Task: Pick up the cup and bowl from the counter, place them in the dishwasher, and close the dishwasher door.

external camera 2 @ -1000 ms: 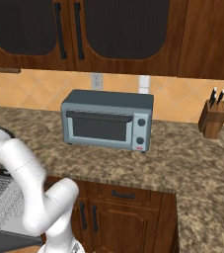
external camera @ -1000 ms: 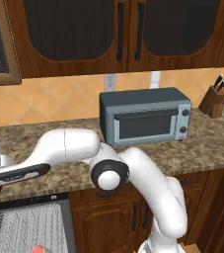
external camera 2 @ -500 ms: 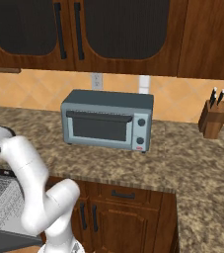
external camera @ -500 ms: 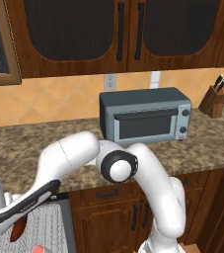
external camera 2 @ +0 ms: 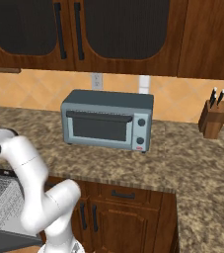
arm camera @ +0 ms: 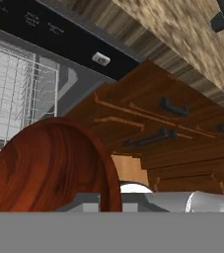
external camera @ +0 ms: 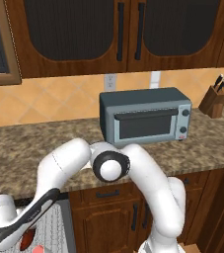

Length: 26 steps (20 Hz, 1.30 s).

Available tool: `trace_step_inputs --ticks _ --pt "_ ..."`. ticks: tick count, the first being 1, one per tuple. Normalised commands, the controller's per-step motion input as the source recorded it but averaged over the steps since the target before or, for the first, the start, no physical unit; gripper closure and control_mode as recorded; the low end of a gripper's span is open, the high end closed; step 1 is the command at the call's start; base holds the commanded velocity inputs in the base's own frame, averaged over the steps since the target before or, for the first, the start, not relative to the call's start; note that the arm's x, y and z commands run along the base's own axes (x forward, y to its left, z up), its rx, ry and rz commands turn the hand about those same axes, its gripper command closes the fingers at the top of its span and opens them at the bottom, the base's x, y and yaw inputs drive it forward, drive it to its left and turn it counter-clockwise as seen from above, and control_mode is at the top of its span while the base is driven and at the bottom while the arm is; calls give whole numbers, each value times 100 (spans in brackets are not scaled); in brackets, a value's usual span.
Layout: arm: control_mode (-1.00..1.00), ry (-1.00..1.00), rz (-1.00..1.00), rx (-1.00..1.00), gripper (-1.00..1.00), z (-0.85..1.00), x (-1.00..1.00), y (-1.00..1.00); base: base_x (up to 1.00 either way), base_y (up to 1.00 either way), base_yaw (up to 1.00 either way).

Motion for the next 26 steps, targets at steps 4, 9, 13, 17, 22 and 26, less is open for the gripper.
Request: trace_step_inputs --ticks 4,9,13,17,22,26 --pt "-100 0 0 0 100 -85 9 50 0 0 0" --pt "-100 -5 0 0 100 -59 20 41 0 0 0" --pt "-100 -1 0 0 100 -66 39 40 0 0 0" --pt "-100 0 4 6 100 -64 21 46 0 0 0" --pt "-100 0 4 9 100 -50 8 26 0 0 0" --pt "-100 0 1 4 100 -47 8 35 0 0 0"
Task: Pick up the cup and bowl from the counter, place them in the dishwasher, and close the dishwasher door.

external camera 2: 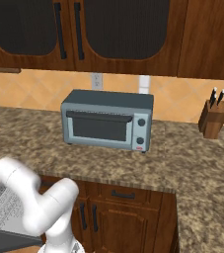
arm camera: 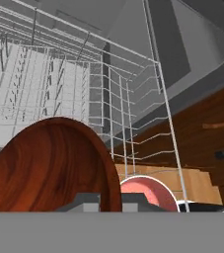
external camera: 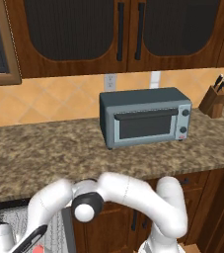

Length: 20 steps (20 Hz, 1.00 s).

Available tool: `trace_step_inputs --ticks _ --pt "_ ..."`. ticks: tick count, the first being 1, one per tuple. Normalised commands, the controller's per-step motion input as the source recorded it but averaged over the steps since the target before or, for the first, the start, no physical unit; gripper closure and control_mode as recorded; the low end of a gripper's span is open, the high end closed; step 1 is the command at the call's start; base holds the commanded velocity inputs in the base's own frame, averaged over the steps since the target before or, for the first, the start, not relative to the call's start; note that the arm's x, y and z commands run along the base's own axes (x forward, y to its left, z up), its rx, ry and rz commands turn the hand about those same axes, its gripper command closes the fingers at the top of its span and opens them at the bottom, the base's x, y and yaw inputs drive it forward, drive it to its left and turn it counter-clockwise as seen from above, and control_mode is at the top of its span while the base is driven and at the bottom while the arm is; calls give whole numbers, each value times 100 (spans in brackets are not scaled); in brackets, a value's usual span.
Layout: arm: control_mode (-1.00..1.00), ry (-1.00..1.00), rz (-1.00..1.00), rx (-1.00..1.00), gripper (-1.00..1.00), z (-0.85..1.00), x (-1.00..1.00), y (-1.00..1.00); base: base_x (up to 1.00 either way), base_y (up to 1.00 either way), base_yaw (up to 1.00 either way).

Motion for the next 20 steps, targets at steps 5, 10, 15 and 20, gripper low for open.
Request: trace_step_inputs --ticks 5,10,15,20 --pt "-100 0 0 2 -100 -38 6 33 0 0 0" --pt "-100 1 0 0 -100 -20 5 22 0 0 0" --pt "-100 6 0 0 -100 -2 7 19 0 0 0" --pt "-100 12 -6 9 -100 19 -11 -28 0 0 0"
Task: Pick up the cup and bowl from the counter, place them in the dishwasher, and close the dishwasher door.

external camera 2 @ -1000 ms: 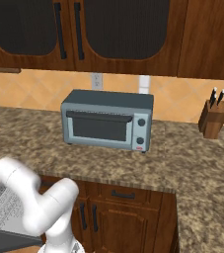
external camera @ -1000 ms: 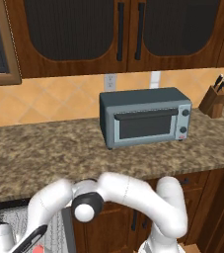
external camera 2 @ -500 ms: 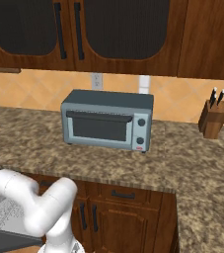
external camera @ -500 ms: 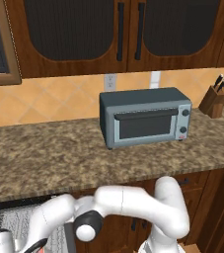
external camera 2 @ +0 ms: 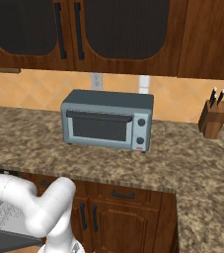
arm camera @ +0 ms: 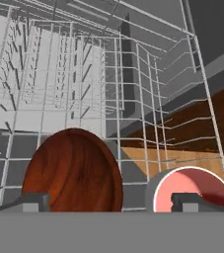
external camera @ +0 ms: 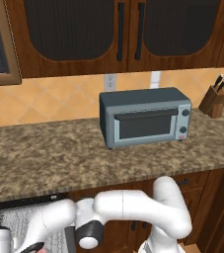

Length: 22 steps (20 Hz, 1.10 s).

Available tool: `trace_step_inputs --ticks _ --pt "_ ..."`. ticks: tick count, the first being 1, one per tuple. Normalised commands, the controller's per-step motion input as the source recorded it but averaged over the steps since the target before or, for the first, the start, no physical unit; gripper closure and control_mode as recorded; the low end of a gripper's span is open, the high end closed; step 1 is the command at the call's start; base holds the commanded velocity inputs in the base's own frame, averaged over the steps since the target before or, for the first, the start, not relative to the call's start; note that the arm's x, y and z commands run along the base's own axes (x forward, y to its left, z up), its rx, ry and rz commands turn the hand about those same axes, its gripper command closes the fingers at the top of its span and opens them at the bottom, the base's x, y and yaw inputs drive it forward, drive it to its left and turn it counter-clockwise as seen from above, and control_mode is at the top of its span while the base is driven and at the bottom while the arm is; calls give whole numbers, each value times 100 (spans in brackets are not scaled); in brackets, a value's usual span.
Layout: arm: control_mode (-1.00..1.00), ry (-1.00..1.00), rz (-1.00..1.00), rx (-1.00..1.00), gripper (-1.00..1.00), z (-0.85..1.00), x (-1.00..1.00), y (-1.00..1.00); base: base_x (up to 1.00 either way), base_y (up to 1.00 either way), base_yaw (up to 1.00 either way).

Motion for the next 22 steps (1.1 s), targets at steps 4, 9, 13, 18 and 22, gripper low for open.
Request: trace_step_inputs --ticks 4,9,13,18,22 --pt "-100 10 -16 17 -100 71 -26 -22 0 0 0" --pt "-100 4 -21 10 -100 77 -79 -16 0 0 0" --pt "-100 0 -18 6 -100 44 -100 -31 0 0 0" --pt "-100 0 -9 0 -100 4 -68 -39 0 0 0" --pt "-100 3 0 12 -100 -39 -21 -40 0 0 0"
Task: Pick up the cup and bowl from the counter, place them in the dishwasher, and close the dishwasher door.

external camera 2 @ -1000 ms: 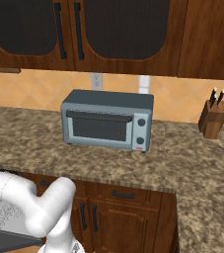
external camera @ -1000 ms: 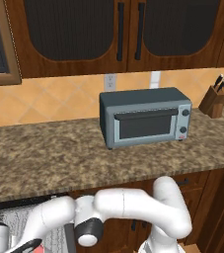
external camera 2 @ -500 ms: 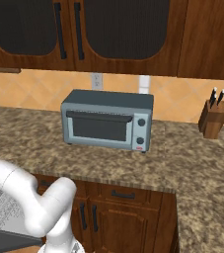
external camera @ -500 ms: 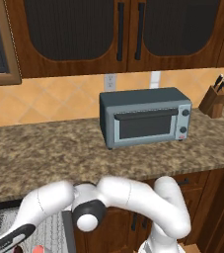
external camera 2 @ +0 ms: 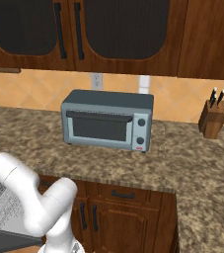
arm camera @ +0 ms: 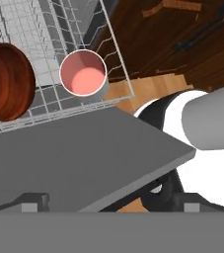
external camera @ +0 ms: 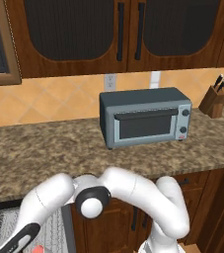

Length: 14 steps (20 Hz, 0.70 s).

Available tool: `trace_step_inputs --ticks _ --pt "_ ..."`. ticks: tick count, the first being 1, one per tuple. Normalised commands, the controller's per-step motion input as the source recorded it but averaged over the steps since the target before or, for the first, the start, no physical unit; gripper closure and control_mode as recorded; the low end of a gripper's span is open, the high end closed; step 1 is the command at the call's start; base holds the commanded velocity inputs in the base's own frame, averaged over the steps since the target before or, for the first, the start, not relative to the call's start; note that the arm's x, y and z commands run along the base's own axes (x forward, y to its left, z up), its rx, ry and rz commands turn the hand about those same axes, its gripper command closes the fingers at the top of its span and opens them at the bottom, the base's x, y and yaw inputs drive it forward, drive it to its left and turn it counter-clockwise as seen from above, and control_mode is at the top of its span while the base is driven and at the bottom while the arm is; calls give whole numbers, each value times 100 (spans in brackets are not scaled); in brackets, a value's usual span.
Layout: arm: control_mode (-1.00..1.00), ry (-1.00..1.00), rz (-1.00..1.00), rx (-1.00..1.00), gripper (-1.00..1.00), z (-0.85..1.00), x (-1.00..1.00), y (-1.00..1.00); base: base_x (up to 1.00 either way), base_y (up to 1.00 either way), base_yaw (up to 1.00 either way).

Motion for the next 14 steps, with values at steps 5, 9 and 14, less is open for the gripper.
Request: trace_step_inputs --ticks 5,9,14 --pt "-100 0 6 2 -100 -64 14 -26 0 0 0" --pt "-100 0 9 0 -100 -82 44 -5 0 0 0" --pt "-100 0 3 0 -100 -70 53 0 0 0 0"
